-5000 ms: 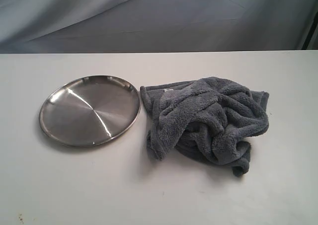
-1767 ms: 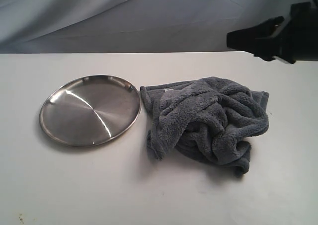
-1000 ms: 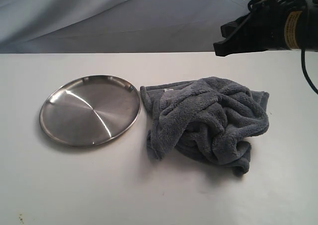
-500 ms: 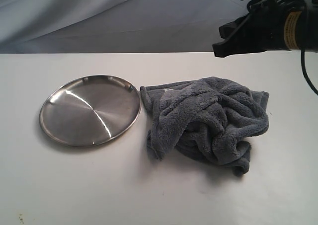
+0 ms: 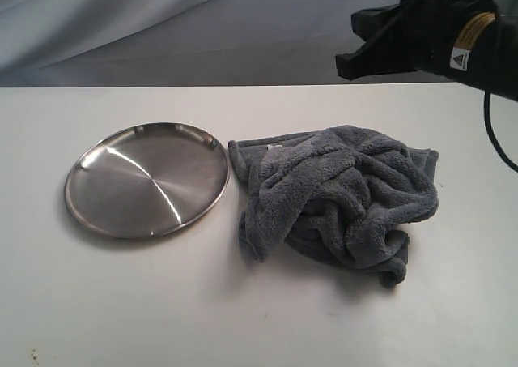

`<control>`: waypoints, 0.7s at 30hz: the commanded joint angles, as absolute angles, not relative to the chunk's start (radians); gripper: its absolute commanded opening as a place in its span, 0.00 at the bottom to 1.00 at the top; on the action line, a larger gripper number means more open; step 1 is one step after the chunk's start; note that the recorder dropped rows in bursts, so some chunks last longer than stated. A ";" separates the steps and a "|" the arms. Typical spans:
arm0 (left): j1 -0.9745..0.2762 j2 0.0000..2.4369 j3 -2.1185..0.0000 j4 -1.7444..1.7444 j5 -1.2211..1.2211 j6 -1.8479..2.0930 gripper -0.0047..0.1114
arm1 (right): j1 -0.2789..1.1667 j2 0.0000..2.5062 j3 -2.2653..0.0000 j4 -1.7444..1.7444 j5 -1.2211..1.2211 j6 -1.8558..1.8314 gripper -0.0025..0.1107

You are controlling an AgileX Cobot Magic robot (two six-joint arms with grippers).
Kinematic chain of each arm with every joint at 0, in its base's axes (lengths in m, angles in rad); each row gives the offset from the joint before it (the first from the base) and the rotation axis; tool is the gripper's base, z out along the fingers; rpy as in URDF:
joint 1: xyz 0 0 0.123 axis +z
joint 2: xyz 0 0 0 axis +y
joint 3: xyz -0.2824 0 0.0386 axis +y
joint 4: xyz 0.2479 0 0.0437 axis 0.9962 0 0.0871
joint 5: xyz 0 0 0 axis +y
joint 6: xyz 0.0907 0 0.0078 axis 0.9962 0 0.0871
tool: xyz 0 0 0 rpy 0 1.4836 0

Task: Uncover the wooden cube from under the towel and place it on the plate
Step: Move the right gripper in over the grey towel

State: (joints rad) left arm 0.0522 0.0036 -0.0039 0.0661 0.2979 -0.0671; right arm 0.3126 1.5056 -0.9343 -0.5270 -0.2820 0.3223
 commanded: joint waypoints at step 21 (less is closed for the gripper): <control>0.047 0.000 0.000 0.071 0.287 -0.070 0.04 | 0.360 1.508 -1.200 -0.010 0.518 -0.150 0.02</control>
